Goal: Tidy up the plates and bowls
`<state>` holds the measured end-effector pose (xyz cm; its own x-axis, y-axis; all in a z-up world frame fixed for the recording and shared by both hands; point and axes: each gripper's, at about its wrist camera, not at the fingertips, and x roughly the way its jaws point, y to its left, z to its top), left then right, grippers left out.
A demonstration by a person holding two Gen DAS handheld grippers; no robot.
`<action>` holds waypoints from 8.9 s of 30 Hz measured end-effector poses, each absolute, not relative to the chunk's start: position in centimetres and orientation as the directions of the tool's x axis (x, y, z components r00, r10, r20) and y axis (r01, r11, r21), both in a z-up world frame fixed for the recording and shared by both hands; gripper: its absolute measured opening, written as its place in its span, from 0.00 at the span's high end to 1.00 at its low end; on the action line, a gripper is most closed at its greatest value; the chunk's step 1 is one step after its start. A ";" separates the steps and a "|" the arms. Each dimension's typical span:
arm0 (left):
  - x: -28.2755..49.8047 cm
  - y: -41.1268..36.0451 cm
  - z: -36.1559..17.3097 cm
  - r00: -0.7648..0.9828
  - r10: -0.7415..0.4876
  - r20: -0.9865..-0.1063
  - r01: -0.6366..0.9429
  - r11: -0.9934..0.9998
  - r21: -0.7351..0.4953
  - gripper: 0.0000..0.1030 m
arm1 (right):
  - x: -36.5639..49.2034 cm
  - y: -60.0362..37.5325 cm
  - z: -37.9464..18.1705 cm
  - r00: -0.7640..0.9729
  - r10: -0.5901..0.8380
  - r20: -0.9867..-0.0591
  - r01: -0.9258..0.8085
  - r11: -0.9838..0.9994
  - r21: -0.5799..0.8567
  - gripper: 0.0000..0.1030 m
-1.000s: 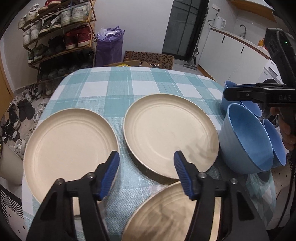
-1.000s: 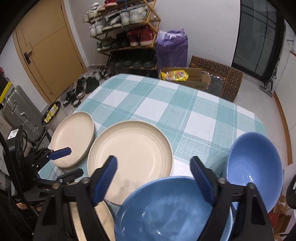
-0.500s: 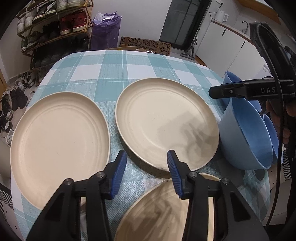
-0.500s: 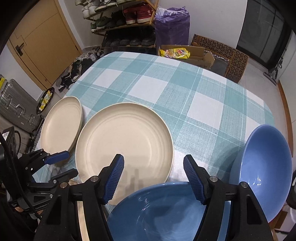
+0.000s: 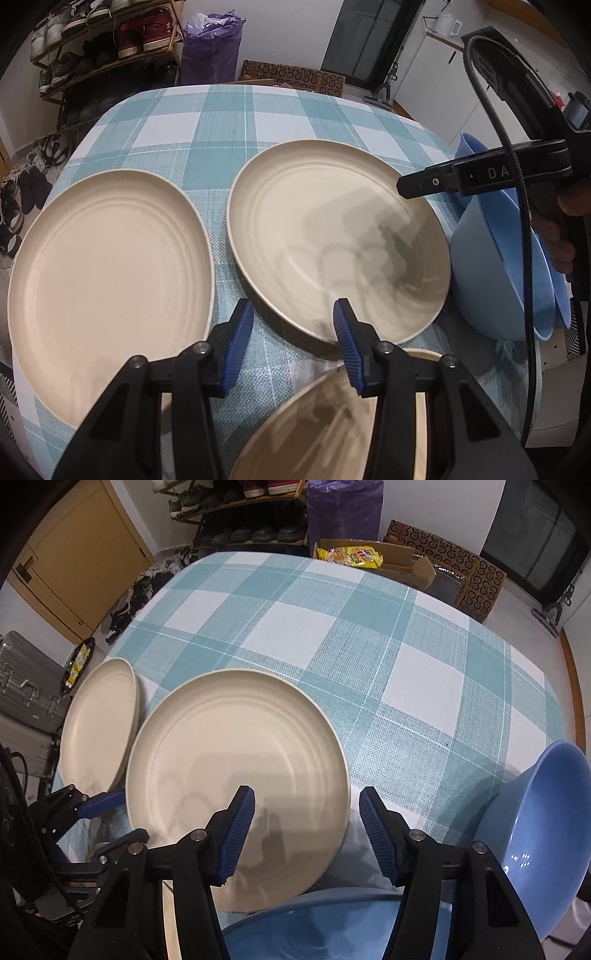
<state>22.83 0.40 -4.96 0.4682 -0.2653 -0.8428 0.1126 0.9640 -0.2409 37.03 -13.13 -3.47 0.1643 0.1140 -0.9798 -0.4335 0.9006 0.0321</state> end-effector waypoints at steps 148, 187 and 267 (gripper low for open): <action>4.3 0.9 -1.6 0.646 -0.115 -0.755 0.106 0.993 -0.061 0.70 | 14.0 -13.2 -1.1 0.257 0.180 -0.949 -0.500 0.865 0.028 0.77; 4.1 -0.4 -3.9 0.608 -0.072 -0.790 0.131 0.991 0.011 0.66 | 12.7 -11.2 -3.2 0.245 0.105 -0.964 -0.548 0.835 -0.048 0.77; 8.9 7.4 0.9 0.750 -0.040 -0.661 -0.073 0.987 -0.143 0.00 | 15.6 -9.8 5.6 0.440 0.521 -0.732 -0.633 0.757 0.159 0.01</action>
<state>8.91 7.41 0.95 0.7497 -0.0400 -0.6606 -0.0730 0.9871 -0.1427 15.63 -9.84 5.56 0.4395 0.5209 -0.7318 -0.6333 0.7574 0.1587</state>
